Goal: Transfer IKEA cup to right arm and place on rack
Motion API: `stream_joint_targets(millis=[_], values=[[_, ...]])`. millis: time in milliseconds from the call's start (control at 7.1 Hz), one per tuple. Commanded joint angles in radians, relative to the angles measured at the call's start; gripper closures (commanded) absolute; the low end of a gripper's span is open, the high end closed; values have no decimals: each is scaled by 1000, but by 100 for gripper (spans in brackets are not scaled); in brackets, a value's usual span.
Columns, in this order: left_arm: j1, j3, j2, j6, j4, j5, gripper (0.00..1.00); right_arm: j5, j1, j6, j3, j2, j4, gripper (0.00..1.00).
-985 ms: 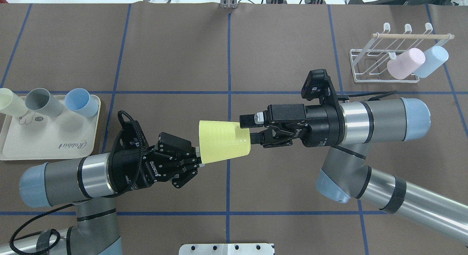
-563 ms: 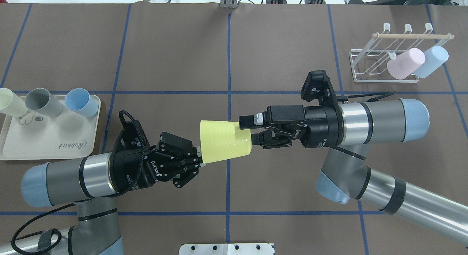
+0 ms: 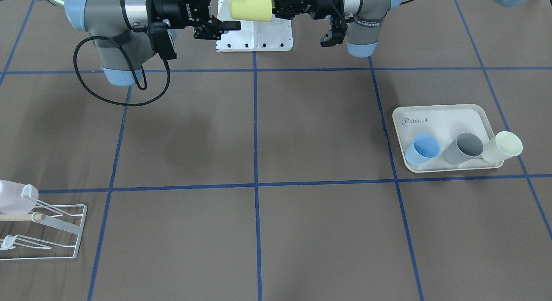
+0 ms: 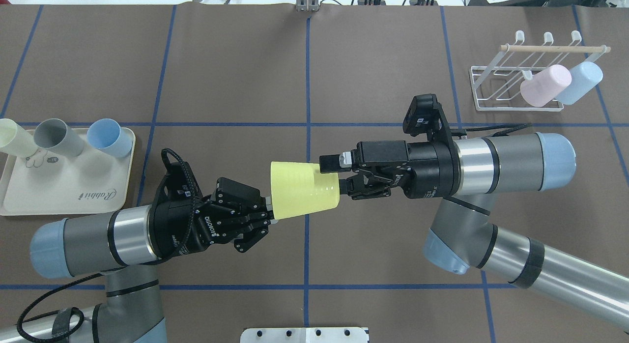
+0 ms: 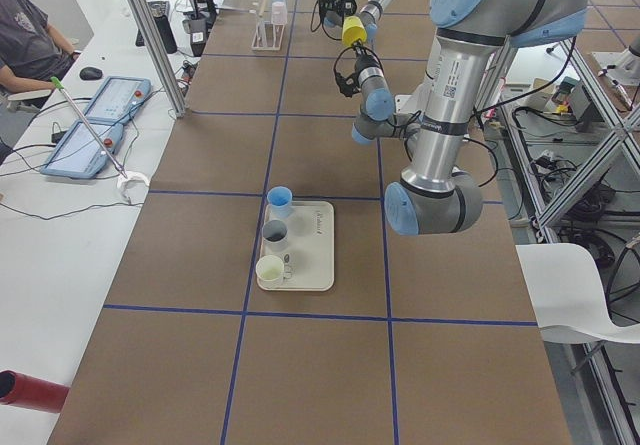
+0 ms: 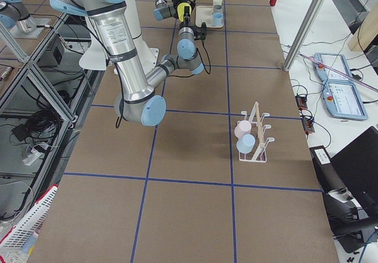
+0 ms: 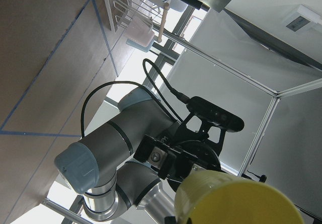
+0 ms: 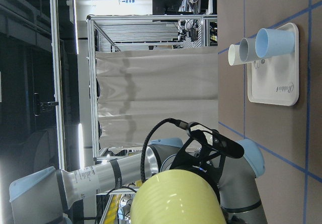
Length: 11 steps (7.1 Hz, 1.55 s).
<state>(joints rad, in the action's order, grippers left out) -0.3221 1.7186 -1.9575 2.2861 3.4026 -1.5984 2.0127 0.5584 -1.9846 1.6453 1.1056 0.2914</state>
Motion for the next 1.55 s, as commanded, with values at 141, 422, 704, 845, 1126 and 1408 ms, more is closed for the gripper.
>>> stream_joint_targets(millis=[141,422,704,845,1126,1408], values=[[0,-14,-11,1,0,0,100,-2,0,1,-1,0,-1,15],[0,-16,-11,1,0,0,100,-5,0,18,-4,2,-3,18],[0,-14,-11,1,1,0,100,-5,1,18,-2,2,-3,31],[-2,-14,-11,0,1,0,100,-8,3,21,-4,5,-5,63],[-5,-16,-9,-3,3,0,1,-19,3,21,-4,8,-5,83],[-9,-14,-8,-4,4,0,0,-19,5,21,-5,10,-6,83]])
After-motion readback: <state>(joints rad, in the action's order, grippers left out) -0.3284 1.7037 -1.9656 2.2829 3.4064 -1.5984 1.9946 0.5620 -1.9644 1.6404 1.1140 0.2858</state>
